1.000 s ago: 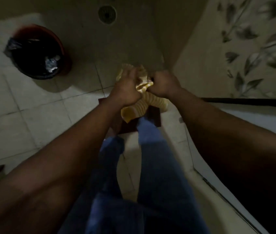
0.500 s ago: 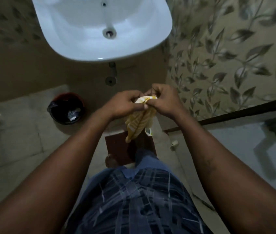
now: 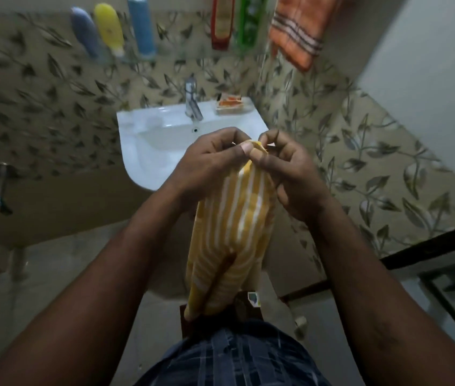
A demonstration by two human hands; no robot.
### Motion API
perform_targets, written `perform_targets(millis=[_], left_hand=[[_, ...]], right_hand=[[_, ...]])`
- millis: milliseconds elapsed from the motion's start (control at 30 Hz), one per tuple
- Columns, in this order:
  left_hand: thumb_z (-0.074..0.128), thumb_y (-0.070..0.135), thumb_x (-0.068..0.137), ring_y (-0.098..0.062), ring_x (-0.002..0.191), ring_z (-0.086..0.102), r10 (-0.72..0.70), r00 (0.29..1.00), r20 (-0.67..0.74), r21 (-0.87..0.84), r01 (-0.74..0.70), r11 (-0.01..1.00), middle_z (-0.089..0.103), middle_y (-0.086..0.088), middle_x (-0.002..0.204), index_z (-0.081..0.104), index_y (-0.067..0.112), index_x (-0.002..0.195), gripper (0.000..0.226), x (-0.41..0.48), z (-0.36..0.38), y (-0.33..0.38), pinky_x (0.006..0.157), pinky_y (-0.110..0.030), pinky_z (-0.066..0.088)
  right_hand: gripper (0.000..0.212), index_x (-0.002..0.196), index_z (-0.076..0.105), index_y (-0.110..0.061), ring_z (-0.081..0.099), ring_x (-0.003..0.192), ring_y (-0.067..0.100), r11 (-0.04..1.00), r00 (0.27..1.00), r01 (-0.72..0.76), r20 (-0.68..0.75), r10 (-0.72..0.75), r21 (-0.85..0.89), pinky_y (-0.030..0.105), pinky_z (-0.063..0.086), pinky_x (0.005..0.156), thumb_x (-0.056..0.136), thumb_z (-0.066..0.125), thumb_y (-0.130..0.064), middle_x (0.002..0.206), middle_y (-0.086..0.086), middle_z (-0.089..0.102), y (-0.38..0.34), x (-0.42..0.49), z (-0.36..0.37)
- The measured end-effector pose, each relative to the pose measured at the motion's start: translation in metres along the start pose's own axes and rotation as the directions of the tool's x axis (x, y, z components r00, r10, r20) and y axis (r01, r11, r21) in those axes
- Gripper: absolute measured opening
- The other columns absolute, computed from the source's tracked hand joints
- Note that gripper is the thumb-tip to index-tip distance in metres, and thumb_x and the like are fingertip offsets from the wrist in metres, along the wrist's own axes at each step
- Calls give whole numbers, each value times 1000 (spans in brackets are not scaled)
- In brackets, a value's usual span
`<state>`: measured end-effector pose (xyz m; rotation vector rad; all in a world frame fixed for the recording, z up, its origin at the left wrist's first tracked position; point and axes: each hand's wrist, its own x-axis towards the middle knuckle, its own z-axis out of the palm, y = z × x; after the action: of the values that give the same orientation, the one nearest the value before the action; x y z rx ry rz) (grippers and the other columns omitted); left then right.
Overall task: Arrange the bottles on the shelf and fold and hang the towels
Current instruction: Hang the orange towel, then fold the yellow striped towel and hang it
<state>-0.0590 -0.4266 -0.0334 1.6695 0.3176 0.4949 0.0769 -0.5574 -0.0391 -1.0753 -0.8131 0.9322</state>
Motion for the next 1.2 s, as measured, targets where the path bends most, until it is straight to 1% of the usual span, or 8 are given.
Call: perform_targets(millis=[133,300,500,700,800,900,1067,1200], left_hand=[[71,31,94,-22,84,64,38,998,-49,45,-36,998,73,-18,92,76,13,92,19,9,-7,17,81,-42,50],[70,26,98,-14,72,60,54,994,-99,61,-48,997,65,0,77,70,14,81,22,8,-26,31,69,-26,50],[82,35,87,-12,78,61,-13,995,-98,90,22,996,67,1,85,68,12,92,28,3,-44,24,72,-25,50],[77,29,92,-37,103,74,-30,998,-60,137,38,990,78,-14,106,79,15,107,21,6,-20,11,98,-60,56],[73,33,92,-25,89,73,9,983,-182,50,0,999,78,-6,95,81,22,93,14,11,-19,11,79,-40,58],[65,21,100,-8,77,66,-21,963,-267,-110,-9,994,72,6,81,77,20,87,18,16,-26,13,72,-23,53],[63,35,95,-20,78,59,-100,932,-347,-184,36,982,65,-8,84,71,8,94,28,17,-42,-2,71,-35,51],[74,48,92,-8,73,63,-177,963,-204,-20,177,984,69,8,83,70,26,98,24,11,-25,-20,65,-27,49]], right_hand=[[16,97,61,-15,56,74,14,994,1000,11,18,-9,-113,31,41,66,89,74,-9,83,1,64,-11,14,-7],[17,98,66,-2,63,87,29,964,998,-21,54,37,-265,42,53,81,87,75,-12,93,19,67,-11,18,-23],[6,97,70,-10,65,85,22,952,999,51,10,-50,-303,35,56,78,98,67,-15,91,7,70,-13,20,-19],[19,83,74,-13,63,74,16,852,972,212,17,-233,-479,38,53,70,90,76,-31,79,6,71,-25,36,2],[34,85,69,-3,57,68,19,845,985,159,23,-172,-511,36,48,64,84,82,-34,75,15,65,-17,39,-8],[49,89,71,-2,68,73,39,803,1000,-2,12,11,-596,51,59,70,76,85,-48,89,25,71,0,36,-26],[33,97,72,2,67,85,29,892,996,-48,-85,10,-450,63,56,85,93,72,-32,95,27,71,18,28,-48],[24,101,74,-1,65,84,25,909,983,51,-141,-119,-414,48,57,78,96,71,-25,93,15,72,4,33,-44]])
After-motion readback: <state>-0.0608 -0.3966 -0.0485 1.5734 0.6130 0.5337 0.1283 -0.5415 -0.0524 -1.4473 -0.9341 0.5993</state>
